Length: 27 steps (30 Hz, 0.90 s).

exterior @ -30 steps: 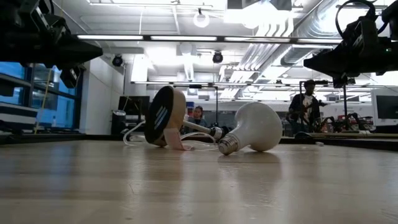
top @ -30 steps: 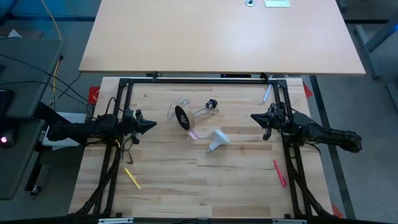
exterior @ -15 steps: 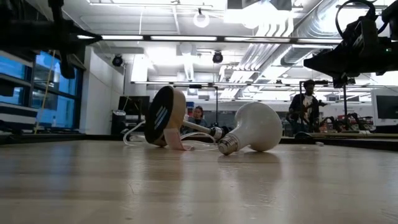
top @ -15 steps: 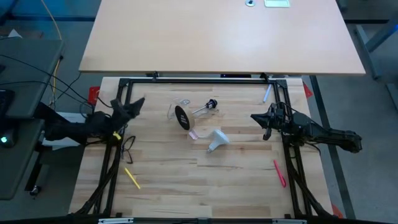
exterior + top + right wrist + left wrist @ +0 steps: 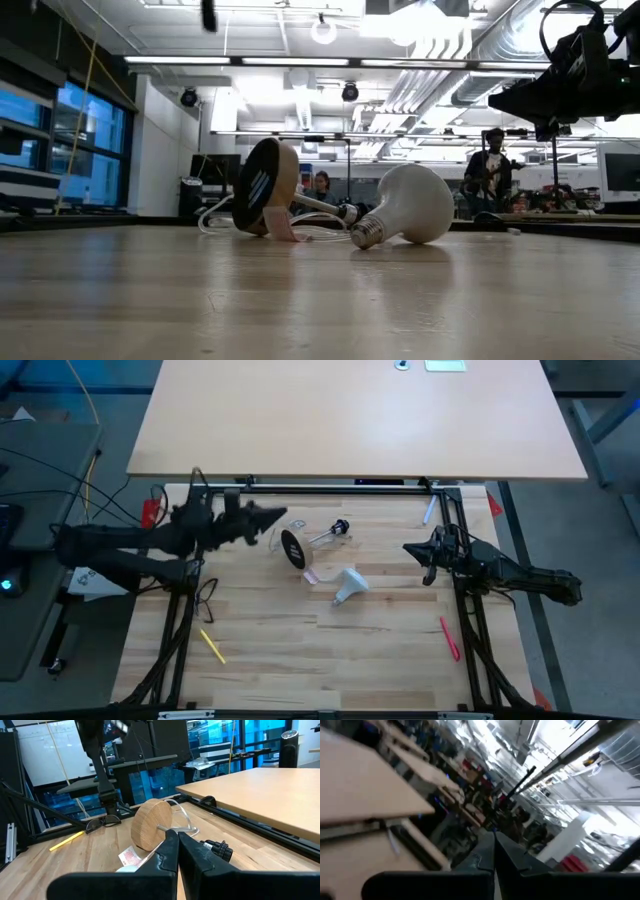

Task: Screw lightbulb
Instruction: Insert the light bulb into the lamp holder

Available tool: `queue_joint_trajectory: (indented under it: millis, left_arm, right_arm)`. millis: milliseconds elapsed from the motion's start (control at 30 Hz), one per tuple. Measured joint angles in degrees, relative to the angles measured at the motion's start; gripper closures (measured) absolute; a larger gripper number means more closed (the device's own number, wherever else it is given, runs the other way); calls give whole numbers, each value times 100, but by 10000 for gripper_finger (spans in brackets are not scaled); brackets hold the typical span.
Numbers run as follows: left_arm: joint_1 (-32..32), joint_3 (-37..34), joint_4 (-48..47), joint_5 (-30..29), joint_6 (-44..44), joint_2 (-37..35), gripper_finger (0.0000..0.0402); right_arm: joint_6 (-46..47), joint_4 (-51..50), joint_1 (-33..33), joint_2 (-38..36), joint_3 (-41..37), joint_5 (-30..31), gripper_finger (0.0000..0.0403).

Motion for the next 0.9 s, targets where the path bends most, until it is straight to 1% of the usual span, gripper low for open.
queue_joint_trajectory:
  millis: [133,200,233,333,367,400,467,500,533,567,633,700,767,833,900]
  left_arm:
    - [160,843,-111,2,688,457,401]
    - [251,1173,-114,13,851,600,401]
    - [294,1303,-124,11,853,654,401]
    - [357,1704,-413,0,835,792,401]
    - [359,1849,-673,2,885,826,401]
    - [357,2010,-1000,0,953,866,401]
    - [355,2427,-1898,-12,1049,1010,401]
    - [358,2658,-2404,-16,1051,1113,401]
    - [384,2909,-2912,5,1056,1231,401]
    - [445,3160,-3406,69,1083,1362,401]
    - [634,3637,-4282,353,1179,1591,401]
    - [927,3979,-4846,840,1345,1752,401]
    - [1248,4151,-5169,1507,1584,1864,401]
    - [1559,4203,-5593,2149,1782,1978,396]
    - [1803,4202,-6070,2645,2008,2094,383]
  right_arm:
    - [-11,11,-2,0,0,13,402]
    - [-67,221,-24,4,0,270,402]
    - [184,446,-36,2,0,403,402]
    - [1757,1621,-41,0,0,654,402]
    - [2182,1986,-39,-4,0,893,402]
    - [2663,2195,-39,-4,1,1172,402]
    - [3503,2274,-41,5,33,1807,402]
    - [3759,2263,-41,49,70,2051,402]
    - [3880,2263,-43,109,129,2141,402]
    - [3893,2274,-41,207,213,2093,402]
    - [3841,2276,-41,544,463,1585,402]
    - [3605,2242,-40,1019,823,1013,402]
    - [3163,2058,-39,1526,1263,659,402]
    - [2693,1786,-39,1993,1717,579,402]
    - [2467,1378,-39,2384,2210,633,402]
